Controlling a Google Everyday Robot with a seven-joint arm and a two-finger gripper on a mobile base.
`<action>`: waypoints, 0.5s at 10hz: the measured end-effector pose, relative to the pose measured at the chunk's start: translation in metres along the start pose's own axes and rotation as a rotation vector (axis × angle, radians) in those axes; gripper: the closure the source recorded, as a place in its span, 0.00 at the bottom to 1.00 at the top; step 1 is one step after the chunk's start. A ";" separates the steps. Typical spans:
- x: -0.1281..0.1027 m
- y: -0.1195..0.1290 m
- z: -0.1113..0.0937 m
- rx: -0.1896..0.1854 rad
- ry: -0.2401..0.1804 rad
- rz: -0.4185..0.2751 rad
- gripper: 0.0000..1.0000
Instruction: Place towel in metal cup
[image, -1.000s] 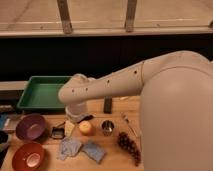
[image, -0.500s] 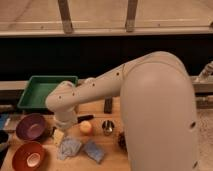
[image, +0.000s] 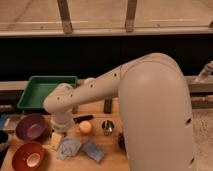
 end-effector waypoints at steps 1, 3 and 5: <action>-0.002 0.002 0.006 -0.015 0.007 0.000 0.20; -0.005 0.008 0.031 -0.052 0.011 0.002 0.20; -0.005 0.015 0.056 -0.085 0.013 0.024 0.20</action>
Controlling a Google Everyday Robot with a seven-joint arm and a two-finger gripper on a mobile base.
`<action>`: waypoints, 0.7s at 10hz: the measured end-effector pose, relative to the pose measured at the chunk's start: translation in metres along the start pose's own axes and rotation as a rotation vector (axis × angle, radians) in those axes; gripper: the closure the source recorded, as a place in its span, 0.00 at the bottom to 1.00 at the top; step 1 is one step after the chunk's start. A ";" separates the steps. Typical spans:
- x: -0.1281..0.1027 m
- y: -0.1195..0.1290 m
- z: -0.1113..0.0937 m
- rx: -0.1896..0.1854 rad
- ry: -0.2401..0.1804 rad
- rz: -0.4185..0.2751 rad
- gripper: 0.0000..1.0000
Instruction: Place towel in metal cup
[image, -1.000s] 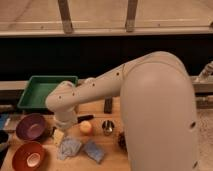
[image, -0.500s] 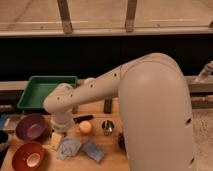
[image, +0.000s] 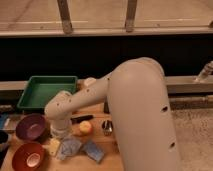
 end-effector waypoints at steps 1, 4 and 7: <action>0.000 0.001 0.005 -0.009 0.003 0.009 0.20; 0.002 0.003 0.010 -0.009 0.012 0.033 0.22; 0.004 0.004 0.016 -0.007 -0.005 0.026 0.50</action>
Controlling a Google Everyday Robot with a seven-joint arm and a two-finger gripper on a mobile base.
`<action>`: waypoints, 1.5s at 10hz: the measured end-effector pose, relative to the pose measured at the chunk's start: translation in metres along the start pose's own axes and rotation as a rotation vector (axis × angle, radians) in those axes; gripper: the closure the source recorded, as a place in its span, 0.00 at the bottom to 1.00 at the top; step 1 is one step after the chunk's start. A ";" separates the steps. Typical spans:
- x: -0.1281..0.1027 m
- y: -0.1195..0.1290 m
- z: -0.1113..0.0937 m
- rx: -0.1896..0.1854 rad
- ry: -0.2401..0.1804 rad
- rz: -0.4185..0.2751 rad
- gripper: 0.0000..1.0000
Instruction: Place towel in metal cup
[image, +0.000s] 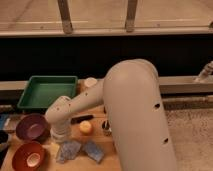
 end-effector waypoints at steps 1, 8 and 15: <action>0.000 0.000 0.001 -0.001 -0.005 -0.002 0.58; -0.001 0.002 0.006 -0.010 -0.017 -0.027 1.00; 0.001 -0.030 -0.089 0.073 -0.102 -0.017 1.00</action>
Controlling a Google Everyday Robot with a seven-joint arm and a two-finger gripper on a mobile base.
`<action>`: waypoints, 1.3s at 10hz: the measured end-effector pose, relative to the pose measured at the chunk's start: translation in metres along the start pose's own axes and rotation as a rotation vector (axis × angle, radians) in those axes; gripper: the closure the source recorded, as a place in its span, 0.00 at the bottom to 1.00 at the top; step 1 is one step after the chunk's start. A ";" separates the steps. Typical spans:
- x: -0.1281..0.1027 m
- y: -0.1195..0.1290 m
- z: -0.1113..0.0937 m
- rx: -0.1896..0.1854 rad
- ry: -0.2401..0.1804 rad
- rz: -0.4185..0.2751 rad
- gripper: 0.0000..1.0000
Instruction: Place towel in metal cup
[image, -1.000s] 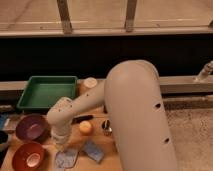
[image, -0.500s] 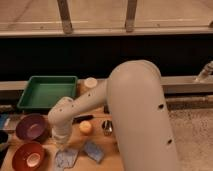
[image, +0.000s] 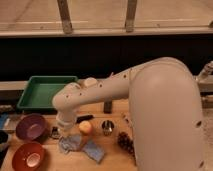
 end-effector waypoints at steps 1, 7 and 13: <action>0.000 -0.011 -0.022 0.039 -0.010 0.009 1.00; 0.057 -0.095 -0.116 0.170 -0.071 0.199 1.00; 0.093 -0.109 -0.140 0.184 -0.100 0.285 1.00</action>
